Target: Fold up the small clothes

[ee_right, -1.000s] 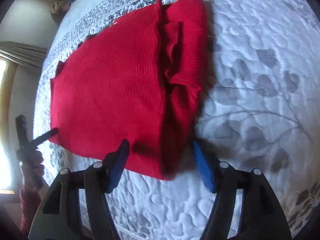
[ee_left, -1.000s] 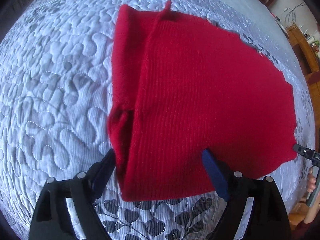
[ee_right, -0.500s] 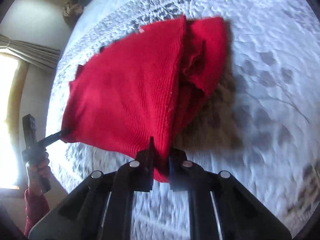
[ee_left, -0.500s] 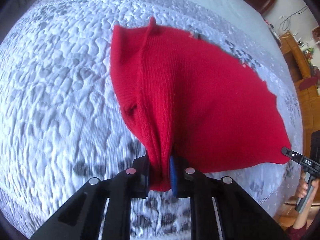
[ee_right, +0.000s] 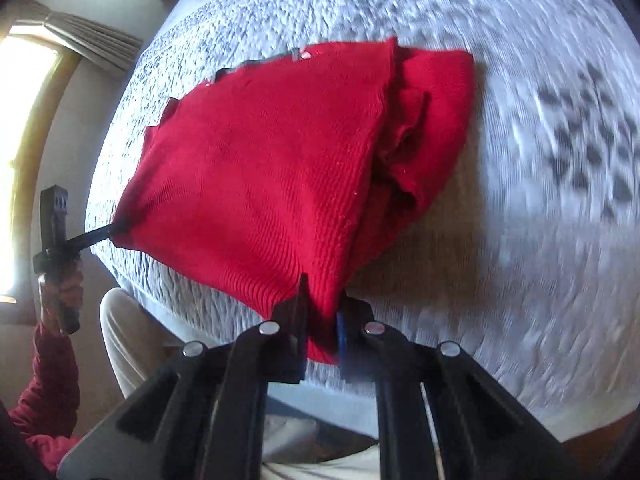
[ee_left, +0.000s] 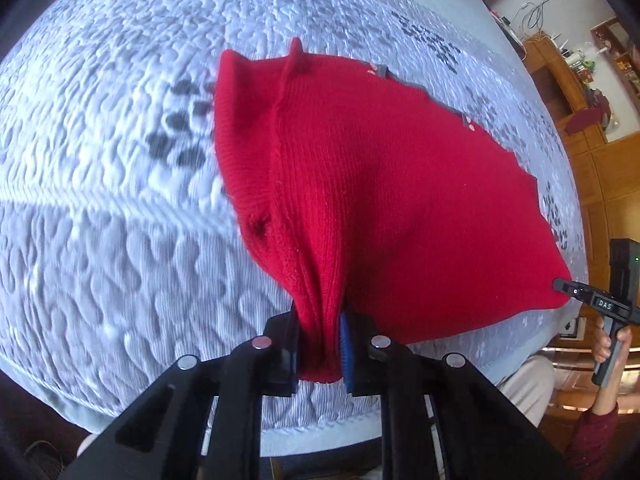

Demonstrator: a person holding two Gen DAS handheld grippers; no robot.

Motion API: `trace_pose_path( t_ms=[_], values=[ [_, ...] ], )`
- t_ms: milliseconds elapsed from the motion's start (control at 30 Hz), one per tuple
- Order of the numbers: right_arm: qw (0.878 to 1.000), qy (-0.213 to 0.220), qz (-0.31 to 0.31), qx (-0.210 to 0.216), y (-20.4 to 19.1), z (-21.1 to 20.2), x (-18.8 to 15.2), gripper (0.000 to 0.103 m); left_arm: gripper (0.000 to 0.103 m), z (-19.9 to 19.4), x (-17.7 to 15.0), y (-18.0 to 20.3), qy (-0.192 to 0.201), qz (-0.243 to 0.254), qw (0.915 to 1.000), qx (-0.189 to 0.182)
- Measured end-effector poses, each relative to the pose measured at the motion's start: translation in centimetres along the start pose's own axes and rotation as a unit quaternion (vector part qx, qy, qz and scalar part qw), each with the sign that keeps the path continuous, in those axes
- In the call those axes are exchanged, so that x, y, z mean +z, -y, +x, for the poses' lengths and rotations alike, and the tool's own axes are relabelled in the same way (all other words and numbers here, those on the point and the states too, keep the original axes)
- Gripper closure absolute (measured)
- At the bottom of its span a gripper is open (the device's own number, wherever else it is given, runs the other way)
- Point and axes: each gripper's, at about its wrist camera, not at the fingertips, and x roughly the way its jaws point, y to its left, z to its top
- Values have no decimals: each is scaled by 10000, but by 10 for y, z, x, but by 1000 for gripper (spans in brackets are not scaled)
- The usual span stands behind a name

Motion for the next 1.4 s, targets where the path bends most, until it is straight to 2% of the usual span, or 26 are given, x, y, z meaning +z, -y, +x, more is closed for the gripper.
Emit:
trace_pose_path(
  t_ms=[100,200,267,333,400,433,467,567,600,667,767,867,1000,1067,1100,1133,1167,1200,1267,1333,1400],
  values=[
    [9994,14,-29,-340,5,15,-11,92,85,15,-3,0,25,137,9996,243],
    [9977,-191,114,-644,13,48,-11,87,81,39,-10,-2,11,345,9980,524],
    [9976,-106,167,-658,16,58,-13,83,79,40,-11,5,145,527,9966,611],
    [9981,-42,179,-587,15,56,-14,82,71,41,-11,13,158,780,9950,596],
    [9979,-51,62,-639,13,49,-17,69,53,37,-9,17,48,968,9930,676],
    [9973,-69,28,-725,11,41,-18,62,48,29,-6,14,56,999,9916,814],
    [9967,-26,9,-809,10,33,-19,58,39,16,-2,11,199,1035,9889,1046],
    [9951,369,-192,-898,11,-3,-12,58,36,-18,22,11,809,1273,9739,1699],
    [9949,528,-222,-825,9,-17,-1,58,36,-26,33,12,941,1289,9711,1777],
    [9938,748,-278,-776,3,-29,27,56,36,-33,64,17,1068,1262,9707,1744],
    [9921,944,-290,-773,-2,-27,81,55,35,-13,112,33,1031,1345,9684,1832],
    [9934,783,-108,-834,5,1,133,56,35,29,145,34,801,1354,9642,2136],
    [9938,467,107,-1008,27,37,177,56,35,63,167,20,665,1133,9708,2005],
    [9939,360,218,-1020,36,49,185,59,40,74,173,15,617,1092,9737,1901],
    [9947,285,291,-948,41,57,189,74,54,80,176,14,567,1089,9757,1813],
    [9957,244,329,-826,44,61,192,83,61,85,178,13,490,1089,9798,1605],
    [9969,221,347,-677,45,63,194,96,77,82,177,13,486,1064,9822,1470],
    [9977,226,353,-534,45,62,194,99,90,78,177,15,525,1029,9838,1372],
    [9973,444,156,-572,39,51,196,99,99,68,180,17,679,1011,9848,1242],
    [9964,691,144,-480,39,38,196,99,99,60,181,15,856,947,9846,1194],
    [9952,819,290,-452,46,33,196,99,99,66,182,10,802,901,9843,1287]
  ],
)
